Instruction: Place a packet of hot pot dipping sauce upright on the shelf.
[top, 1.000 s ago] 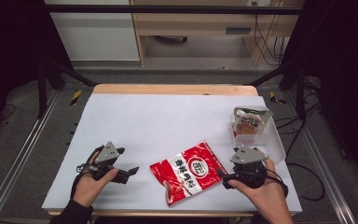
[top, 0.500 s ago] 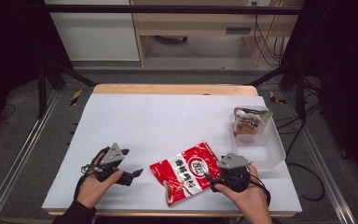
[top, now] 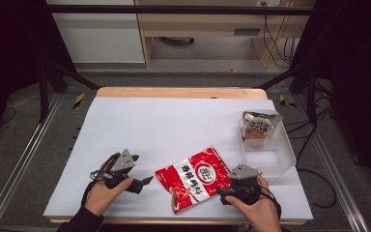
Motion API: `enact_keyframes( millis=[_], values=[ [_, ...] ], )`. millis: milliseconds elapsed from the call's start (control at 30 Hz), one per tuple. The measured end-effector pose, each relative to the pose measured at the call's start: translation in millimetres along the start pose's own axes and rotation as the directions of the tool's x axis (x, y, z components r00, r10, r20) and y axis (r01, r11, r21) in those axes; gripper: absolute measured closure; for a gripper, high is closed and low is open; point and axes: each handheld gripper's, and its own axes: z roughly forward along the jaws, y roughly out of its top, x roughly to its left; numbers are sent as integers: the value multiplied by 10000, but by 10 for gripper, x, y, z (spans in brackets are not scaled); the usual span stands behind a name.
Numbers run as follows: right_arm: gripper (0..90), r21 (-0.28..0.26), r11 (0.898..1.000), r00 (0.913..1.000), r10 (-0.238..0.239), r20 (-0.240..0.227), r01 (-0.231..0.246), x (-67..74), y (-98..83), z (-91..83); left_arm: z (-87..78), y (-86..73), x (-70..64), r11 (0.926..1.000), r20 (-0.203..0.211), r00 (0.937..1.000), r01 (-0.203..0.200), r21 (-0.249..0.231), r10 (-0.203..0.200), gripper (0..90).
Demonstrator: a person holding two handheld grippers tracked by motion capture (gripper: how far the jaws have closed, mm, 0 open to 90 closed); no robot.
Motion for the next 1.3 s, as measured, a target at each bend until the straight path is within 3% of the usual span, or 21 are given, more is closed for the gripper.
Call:
enact_keyframes(
  millis=[367,667,800,933,1067,1167,1300],
  values=[
    [139,759,9961,9988,461,-187,-446,-79,-110,45,23,17,-44,9999,70,9999,-136,15,136,99],
    [149,1242,9914,9972,487,-561,-415,-83,-140,102,12,7,-30,10000,33,10000,-67,9,67,99],
    [184,1005,9946,9966,353,-742,-278,-64,-117,96,14,8,-30,10000,40,10000,-74,17,74,99],
    [232,689,9955,9916,725,-1068,-653,-66,-99,68,14,6,-26,10000,43,10000,-48,15,48,99],
    [280,539,9965,9876,710,-1400,-640,-39,-74,66,12,5,-30,10000,28,10000,-75,19,75,99],
    [351,325,9981,9885,562,-1403,-521,-23,-16,62,21,3,-24,9999,52,9999,-89,78,89,99],
    [518,57,9989,9911,462,-1248,-458,-19,72,44,21,0,-22,9999,49,10000,-86,136,85,99]
  ],
)
